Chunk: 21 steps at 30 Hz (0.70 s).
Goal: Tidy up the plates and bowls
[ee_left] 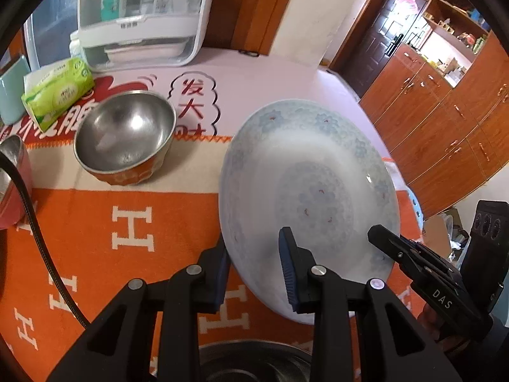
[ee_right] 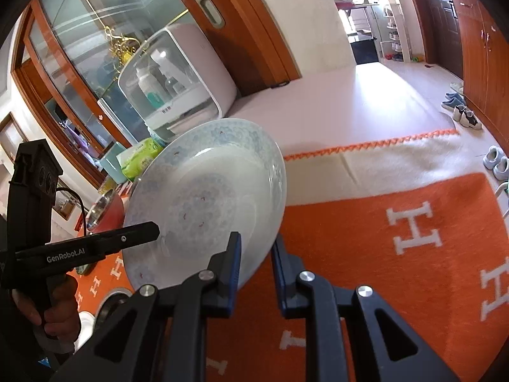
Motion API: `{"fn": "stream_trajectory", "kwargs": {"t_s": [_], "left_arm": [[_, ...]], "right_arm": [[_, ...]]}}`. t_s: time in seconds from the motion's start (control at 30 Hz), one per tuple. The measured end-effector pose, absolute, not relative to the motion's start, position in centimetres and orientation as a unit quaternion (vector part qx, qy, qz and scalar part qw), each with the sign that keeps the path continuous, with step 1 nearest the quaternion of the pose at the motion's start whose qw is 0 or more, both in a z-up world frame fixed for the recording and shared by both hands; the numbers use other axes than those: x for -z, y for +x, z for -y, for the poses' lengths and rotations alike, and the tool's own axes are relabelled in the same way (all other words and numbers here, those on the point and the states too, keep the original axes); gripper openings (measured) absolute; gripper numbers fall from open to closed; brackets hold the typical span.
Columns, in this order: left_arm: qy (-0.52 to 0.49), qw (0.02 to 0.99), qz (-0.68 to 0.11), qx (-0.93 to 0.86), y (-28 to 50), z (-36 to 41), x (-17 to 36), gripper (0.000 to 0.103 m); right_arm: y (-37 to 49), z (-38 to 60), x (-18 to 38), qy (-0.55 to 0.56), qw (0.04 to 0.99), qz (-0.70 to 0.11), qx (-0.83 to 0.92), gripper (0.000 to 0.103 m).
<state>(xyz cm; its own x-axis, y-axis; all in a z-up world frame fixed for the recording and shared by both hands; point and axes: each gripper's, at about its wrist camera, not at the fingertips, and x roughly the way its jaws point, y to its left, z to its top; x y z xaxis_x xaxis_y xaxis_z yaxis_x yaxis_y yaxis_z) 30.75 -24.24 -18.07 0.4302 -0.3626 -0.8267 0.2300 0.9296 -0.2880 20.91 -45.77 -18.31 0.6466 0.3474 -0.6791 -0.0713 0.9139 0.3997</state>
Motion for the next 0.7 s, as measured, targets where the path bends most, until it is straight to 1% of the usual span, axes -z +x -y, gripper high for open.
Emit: {"fn": "stream_trajectory", "kwargs": {"t_s": [0.27,0.7], "left_arm": [[-0.066,0.854,-0.482,0.183,27.9,23.9,14.5,0.028],[-0.069,0.877,-0.439,0.18,21.2,21.7,9.0,0.028]], "right_arm": [[18.6,45.5,14.8,0.157,0.905,-0.376,-0.121,0.018],[13.7,43.6,10.2,0.145,0.918,-0.339,-0.144,0.018]]}}
